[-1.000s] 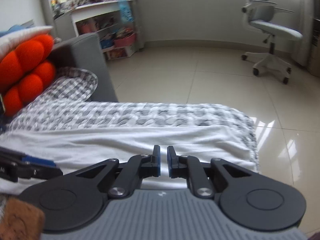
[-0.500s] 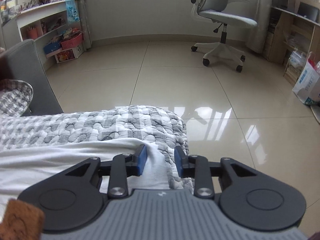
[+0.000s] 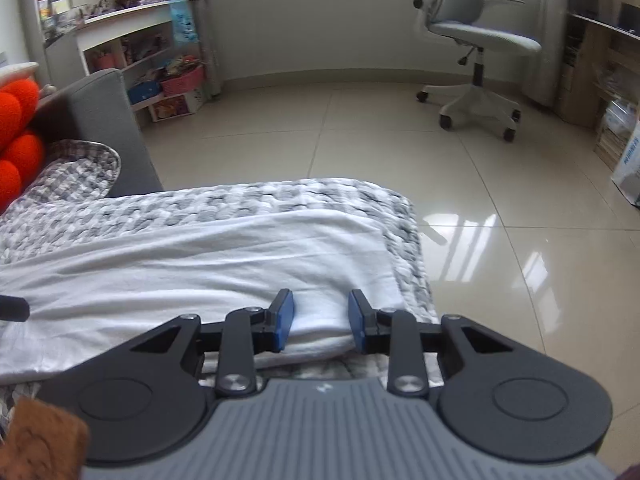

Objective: Fold clothes
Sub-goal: 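Open the right gripper and move both open grippers over the pants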

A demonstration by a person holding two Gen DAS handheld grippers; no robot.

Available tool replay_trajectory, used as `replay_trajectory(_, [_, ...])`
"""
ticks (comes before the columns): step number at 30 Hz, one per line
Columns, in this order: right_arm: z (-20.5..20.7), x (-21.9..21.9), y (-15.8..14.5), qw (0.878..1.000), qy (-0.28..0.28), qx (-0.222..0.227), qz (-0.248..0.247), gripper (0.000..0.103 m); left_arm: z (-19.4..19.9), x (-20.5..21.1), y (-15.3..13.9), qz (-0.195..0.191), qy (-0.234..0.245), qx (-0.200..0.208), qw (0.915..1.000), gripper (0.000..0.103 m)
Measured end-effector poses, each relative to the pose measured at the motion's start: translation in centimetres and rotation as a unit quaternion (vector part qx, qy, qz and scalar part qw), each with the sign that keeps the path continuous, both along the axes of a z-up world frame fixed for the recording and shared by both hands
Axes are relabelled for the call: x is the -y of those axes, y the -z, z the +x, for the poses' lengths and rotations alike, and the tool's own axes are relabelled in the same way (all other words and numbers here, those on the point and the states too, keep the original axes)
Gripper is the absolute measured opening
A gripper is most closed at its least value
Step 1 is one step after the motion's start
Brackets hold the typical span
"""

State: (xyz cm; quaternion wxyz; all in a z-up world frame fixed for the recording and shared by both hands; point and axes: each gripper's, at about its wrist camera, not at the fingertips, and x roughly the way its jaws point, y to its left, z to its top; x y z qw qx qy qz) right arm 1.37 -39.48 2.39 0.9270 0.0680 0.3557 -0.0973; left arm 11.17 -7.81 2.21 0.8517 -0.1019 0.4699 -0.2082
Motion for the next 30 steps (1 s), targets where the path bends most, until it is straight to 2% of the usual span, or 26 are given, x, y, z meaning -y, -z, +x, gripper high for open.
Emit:
replay_trajectory(3, [-0.8,-0.5,-0.9,1.000,-0.018,0.022,-0.003,0.038,0.2,-0.2,0.0,-0.004,-0.005,-0.003,1.0000,0.065])
replay_trajectory(5, [-1.0,-1.7,-1.0,0.998,-0.047,0.033,0.002,0.031,0.1,0.0,0.0,0.001,-0.002,-0.001,1.0000,0.066])
replay_trajectory(8, [-0.6,-3.2,0.7,0.997,-0.061,-0.002,-0.037,0.032,0.0,0.0,0.0,0.007,0.002,0.003,1.0000,0.066])
replay_trajectory(11, [-1.1,-2.2,0.7,0.999,-0.043,-0.005,-0.018,0.032,0.2,-0.7,0.0,0.000,-0.009,-0.002,1.0000,0.066])
replay_trajectory(13, [-1.0,-2.4,0.1,0.999,-0.032,-0.007,-0.029,0.033,0.3,-1.0,0.0,-0.005,-0.016,-0.005,0.9999,0.066])
replay_trajectory(15, [-0.8,-3.4,-0.7,0.998,-0.050,0.006,-0.032,0.037,0.3,-0.9,0.0,-0.001,-0.016,-0.003,0.9999,0.067])
replay_trajectory(18, [-0.1,-5.6,-1.6,0.995,-0.091,0.028,-0.013,0.032,0.1,-0.7,0.0,0.007,-0.013,0.001,0.9999,0.067])
replay_trajectory(21, [1.2,-7.3,-0.6,0.993,-0.116,0.010,0.000,0.032,0.2,-0.9,0.0,0.002,-0.015,-0.001,0.9999,0.067])
replay_trajectory(24, [1.0,-8.4,0.8,0.991,-0.128,-0.004,-0.025,0.032,0.3,-1.2,0.0,-0.001,-0.017,-0.002,0.9999,0.067])
replay_trajectory(27, [-0.1,-7.5,0.8,0.993,-0.117,-0.004,-0.012,0.032,0.5,-1.7,-0.1,-0.002,-0.025,-0.001,0.9997,0.067])
replay_trajectory(30, [-1.0,-6.7,0.8,0.993,-0.115,-0.002,-0.007,0.032,0.8,-2.6,-0.3,0.002,-0.061,0.003,0.9981,0.067])
